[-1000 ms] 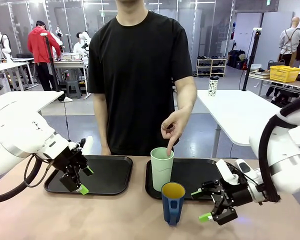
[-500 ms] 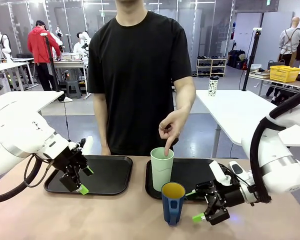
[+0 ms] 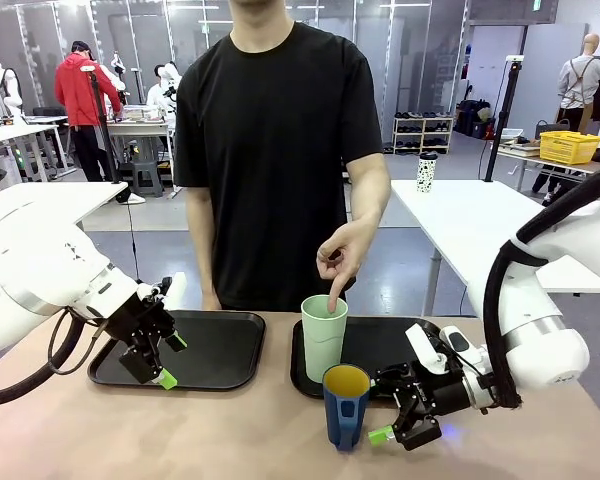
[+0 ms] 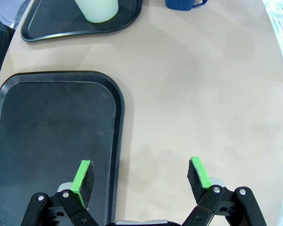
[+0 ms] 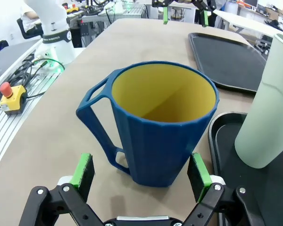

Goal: Sort and store the cups by type.
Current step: Pick up the Handle plastic cup and place it into the empty Flat Tray.

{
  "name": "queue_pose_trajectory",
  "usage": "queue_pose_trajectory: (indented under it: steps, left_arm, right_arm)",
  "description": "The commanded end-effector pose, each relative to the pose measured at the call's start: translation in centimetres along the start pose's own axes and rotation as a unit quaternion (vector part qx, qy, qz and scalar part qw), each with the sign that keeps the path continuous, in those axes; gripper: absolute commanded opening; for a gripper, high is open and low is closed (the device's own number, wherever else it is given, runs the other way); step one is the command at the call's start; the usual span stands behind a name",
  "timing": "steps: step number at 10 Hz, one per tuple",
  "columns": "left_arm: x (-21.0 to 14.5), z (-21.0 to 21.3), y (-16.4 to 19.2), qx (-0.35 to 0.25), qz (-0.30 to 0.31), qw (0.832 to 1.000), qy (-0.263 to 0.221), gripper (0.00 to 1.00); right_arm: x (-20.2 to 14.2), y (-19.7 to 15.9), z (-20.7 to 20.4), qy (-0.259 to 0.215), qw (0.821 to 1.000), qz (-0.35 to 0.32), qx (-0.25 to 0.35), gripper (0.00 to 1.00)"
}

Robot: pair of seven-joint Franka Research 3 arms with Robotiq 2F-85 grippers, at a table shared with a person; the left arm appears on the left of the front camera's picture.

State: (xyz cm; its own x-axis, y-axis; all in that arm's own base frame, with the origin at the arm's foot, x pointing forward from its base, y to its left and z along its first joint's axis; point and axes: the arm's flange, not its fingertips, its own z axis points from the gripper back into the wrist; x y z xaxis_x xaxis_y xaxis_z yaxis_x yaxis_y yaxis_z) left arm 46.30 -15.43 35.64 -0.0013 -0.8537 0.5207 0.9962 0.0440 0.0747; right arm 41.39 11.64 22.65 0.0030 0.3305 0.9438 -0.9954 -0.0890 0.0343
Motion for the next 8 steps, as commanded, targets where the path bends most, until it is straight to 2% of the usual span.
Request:
queue_pose_trajectory:
  steps: [1,8]
  left_arm:
    - [-0.1,-0.2,0.0,0.003,-0.003,1.0,-0.012,1.0]
    - [-0.1,-0.2,0.0,0.003,-0.003,1.0,-0.012,1.0]
  right_arm:
    - [-0.6,-0.6,-1.0,-0.022,1.0,0.016,-0.006,1.0]
    - [-0.4,-1.6,-3.2,-0.043,0.999,0.032,0.003,1.0]
